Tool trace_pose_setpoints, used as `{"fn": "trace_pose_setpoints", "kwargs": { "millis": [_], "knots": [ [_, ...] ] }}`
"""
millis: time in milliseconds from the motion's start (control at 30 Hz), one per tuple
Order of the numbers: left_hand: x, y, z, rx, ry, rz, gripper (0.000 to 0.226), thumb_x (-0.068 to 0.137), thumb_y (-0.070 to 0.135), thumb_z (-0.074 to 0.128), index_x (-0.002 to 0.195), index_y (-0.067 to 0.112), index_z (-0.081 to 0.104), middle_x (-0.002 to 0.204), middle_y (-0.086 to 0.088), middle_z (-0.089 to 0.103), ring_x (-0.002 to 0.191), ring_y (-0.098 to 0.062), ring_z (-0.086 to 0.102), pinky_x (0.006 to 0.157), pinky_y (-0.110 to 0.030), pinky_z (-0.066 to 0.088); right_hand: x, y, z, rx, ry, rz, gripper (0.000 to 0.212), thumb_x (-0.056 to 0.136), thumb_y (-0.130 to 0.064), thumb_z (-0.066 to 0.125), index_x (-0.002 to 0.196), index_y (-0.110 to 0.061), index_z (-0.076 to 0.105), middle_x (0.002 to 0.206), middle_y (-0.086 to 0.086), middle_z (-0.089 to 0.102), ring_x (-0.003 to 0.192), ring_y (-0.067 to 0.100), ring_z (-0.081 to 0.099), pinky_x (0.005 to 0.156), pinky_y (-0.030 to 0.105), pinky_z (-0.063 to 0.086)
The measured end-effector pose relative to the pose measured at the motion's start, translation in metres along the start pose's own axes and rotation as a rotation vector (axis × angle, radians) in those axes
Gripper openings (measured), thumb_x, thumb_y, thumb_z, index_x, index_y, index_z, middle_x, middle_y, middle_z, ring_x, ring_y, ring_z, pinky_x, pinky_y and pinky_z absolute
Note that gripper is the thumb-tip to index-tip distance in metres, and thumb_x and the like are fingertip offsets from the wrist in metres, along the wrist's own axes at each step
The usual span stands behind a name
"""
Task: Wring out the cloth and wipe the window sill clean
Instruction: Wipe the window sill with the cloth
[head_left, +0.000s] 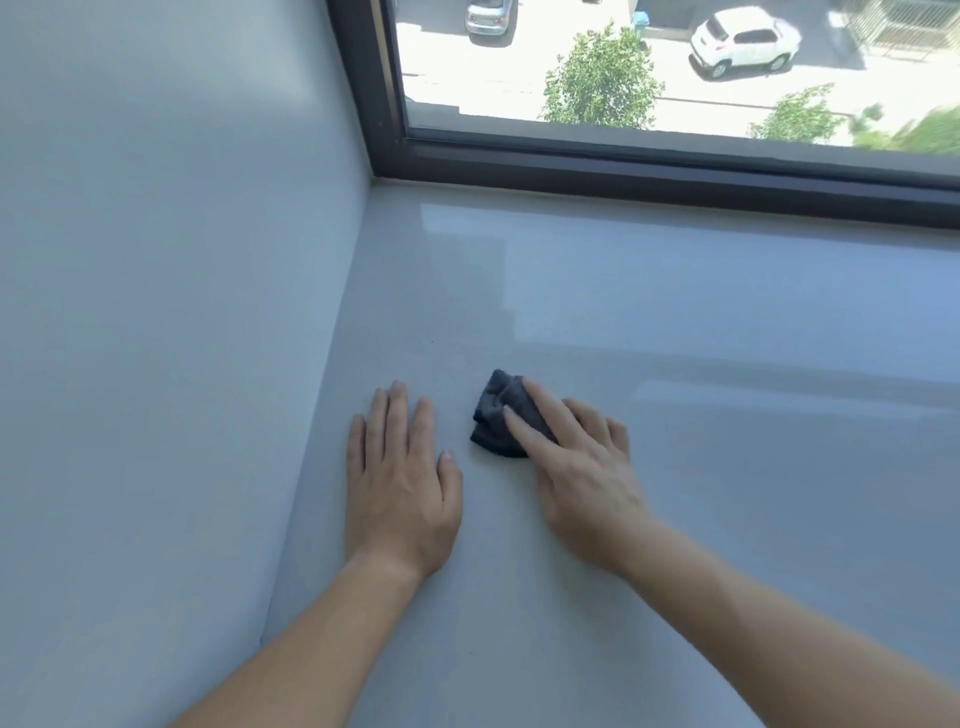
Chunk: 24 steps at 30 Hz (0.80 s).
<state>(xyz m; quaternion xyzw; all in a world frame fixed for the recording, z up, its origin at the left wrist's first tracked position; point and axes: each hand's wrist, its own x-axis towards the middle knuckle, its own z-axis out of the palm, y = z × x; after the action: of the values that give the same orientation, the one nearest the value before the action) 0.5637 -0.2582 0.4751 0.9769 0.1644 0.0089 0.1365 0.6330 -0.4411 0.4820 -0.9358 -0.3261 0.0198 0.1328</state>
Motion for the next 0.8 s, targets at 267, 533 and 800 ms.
{"fn": "trace_pose_setpoints", "kwargs": {
  "millis": [267,533,800],
  "knots": [
    [0.0,0.0,0.002,0.003,0.015,0.006,0.065,0.092,0.034,0.022,0.152,0.01,0.03,0.163,-0.014,0.016,0.152,-0.025,0.006,0.123,-0.045,0.002,0.021,0.022,-0.012,0.065,0.141,0.396,0.049,0.091,-0.015,0.051,0.135,-0.035,0.051,0.158,-0.01,0.027,0.126,0.025,0.032,0.099,0.038,0.02],
    [-0.007,-0.011,-0.009,-0.225,0.129,-0.009,0.056,0.091,0.029,0.026,0.131,0.007,0.057,0.151,-0.017,0.043,0.146,-0.032,0.03,0.122,-0.048,0.008,-0.02,0.027,-0.016,-0.006,0.016,0.122,0.055,0.086,-0.01,0.056,0.134,-0.037,0.051,0.155,-0.008,0.032,0.125,0.026,0.037,0.095,0.038,0.025],
    [-0.065,-0.022,-0.008,-0.015,-0.014,0.015,0.062,0.094,0.042,0.019,0.152,0.024,0.034,0.164,-0.008,0.016,0.152,-0.024,0.006,0.123,-0.043,-0.001,-0.09,-0.043,-0.001,0.059,-0.038,-0.034,0.062,0.076,-0.009,0.051,0.136,-0.023,0.053,0.156,0.005,0.036,0.133,0.027,0.034,0.101,0.039,0.025]
  ]
}}
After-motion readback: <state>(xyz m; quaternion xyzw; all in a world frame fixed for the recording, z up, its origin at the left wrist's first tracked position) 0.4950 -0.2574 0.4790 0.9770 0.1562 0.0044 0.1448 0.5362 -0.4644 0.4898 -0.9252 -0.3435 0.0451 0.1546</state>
